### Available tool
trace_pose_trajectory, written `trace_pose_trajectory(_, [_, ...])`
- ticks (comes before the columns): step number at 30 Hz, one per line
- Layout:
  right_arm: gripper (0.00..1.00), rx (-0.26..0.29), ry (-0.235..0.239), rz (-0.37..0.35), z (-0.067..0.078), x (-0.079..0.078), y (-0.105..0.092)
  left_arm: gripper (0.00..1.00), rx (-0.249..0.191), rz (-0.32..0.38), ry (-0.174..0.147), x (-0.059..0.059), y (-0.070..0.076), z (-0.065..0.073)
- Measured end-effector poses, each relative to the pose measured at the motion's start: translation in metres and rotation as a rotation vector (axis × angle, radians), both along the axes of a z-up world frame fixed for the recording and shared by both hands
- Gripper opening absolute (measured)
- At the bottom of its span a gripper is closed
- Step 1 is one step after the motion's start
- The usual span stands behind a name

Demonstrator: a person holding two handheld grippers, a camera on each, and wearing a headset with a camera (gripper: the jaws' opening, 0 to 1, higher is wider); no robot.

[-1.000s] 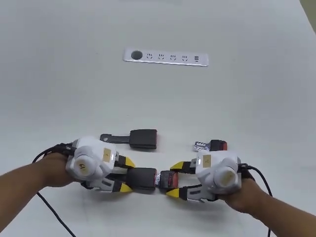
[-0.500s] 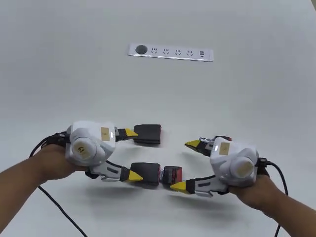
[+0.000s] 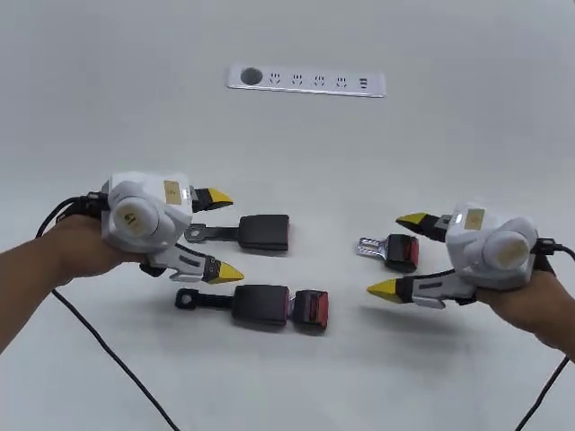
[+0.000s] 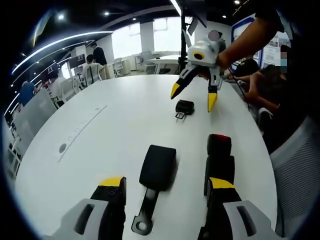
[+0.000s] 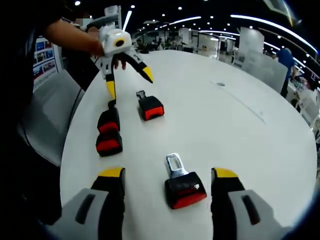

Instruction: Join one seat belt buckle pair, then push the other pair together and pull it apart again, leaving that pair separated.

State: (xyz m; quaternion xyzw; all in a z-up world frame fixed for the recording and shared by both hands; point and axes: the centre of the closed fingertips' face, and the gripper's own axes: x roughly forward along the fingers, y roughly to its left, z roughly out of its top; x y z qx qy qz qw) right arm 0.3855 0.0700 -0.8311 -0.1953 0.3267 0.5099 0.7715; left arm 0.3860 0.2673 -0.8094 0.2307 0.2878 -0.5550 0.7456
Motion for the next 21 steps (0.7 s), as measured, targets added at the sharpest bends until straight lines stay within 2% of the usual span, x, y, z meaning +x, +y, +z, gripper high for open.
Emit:
trace_pose_trajectory(2, [0.71, -0.018, 0.010, -0.001, -0.002, 0.002, -0.008, 0.67, 0.022, -0.019, 0.005, 0.002, -0.001, -0.005])
trace_pose_trajectory(4, [0.70, 0.002, 0.050, -0.029, -0.006, 0.005, -0.014, 0.66, 0.021, -0.028, 0.027, 0.003, -0.004, -0.011])
trace_pose_trajectory(6, [0.70, 0.001, 0.057, -0.044, -0.009, 0.010, -0.021, 0.66, 0.028, -0.034, 0.048, 0.005, -0.005, -0.017])
trace_pose_trajectory(12, [0.67, -0.045, 0.081, 0.004, -0.020, 0.008, -0.029, 0.65, 0.038, -0.047, 0.072, 0.013, -0.011, -0.029])
trace_pose_trajectory(16, [0.64, -0.054, 0.098, 0.041, -0.023, 0.008, -0.028, 0.63, 0.047, -0.069, 0.080, 0.014, -0.014, -0.035])
trace_pose_trajectory(19, [0.64, -0.051, 0.111, 0.048, -0.025, 0.011, -0.030, 0.62, 0.034, -0.064, 0.097, 0.017, -0.017, -0.038])
trace_pose_trajectory(21, [0.64, -0.045, 0.116, 0.058, -0.025, 0.011, -0.029, 0.59, 0.037, -0.073, 0.092, 0.017, -0.020, -0.039])
